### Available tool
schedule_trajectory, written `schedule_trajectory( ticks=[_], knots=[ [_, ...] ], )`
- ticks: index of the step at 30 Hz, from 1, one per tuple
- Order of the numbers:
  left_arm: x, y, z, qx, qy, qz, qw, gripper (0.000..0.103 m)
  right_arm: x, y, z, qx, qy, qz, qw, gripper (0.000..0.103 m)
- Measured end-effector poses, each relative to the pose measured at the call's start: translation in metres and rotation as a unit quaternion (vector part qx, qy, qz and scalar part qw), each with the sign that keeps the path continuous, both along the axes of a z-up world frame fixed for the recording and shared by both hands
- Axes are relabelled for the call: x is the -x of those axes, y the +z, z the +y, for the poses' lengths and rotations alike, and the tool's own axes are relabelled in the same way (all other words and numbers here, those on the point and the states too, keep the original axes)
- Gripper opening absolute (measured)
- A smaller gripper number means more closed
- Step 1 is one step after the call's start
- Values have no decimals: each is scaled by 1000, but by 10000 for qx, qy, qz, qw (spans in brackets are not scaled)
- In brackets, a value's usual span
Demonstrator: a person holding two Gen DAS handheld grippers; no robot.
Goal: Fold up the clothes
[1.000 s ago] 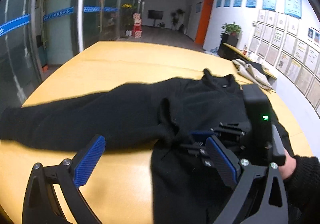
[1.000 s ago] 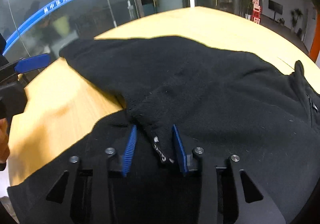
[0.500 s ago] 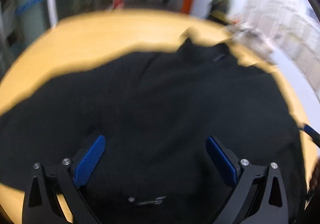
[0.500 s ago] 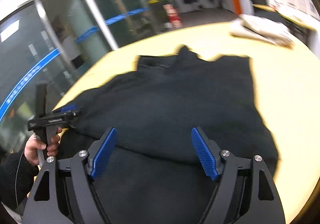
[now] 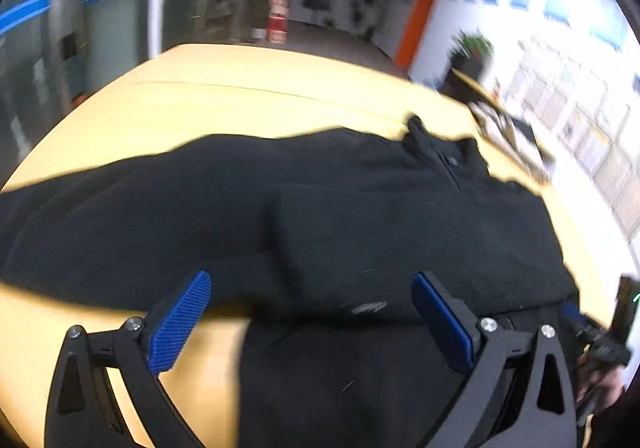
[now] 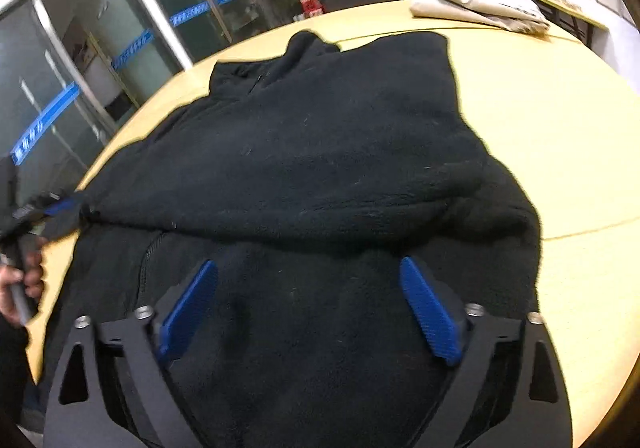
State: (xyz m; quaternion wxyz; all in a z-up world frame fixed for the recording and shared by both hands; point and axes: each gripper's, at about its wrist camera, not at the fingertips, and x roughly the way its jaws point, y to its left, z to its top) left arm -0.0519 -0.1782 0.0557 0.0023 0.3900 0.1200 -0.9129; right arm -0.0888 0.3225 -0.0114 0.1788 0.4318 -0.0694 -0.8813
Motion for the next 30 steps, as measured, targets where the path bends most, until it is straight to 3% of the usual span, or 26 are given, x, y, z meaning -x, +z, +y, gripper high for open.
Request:
schedule_trajectory(
  ticks=[3, 6, 8, 13, 18, 20, 23, 26, 28, 30],
  knots=[
    [-26, 5, -44, -37, 544, 77, 9985, 102, 1, -7, -21, -739, 74, -26, 9972, 103],
    [-41, -3, -112, -288, 1300, -4, 9911, 102, 0, -13, -34, -1372, 91, -34, 9905, 103],
    [-49, -10, -167, -542, 1903, -51, 9802, 102, 0, -13, -32, -1332, 89, -33, 9910, 103],
    [-64, -17, -275, -628, 3099, 18, 9487, 102, -1, -14, -26, -1261, 87, -37, 9920, 103],
    [-65, -26, -326, -737, 3486, -82, 9343, 102, -4, -13, -26, -1325, 88, -41, 9911, 103],
    [-68, -35, -336, -970, 3506, -146, 9314, 100, -3, -11, -31, -1333, 87, -44, 9910, 103],
    [-72, -46, -340, -1109, 3534, -167, 9287, 88, -5, -10, -30, -1334, 89, -44, 9910, 103],
    [-77, -50, -346, -919, 3592, -198, 9285, 71, -4, -10, -31, -1337, 89, -45, 9910, 103],
    [-78, -50, -352, -896, 3602, -277, 9282, 47, -5, -10, -31, -1337, 89, -47, 9910, 103],
    [-83, -51, -361, -1111, 3652, -234, 9240, 33, -4, -10, -33, -1341, 89, -47, 9909, 103]
  ],
)
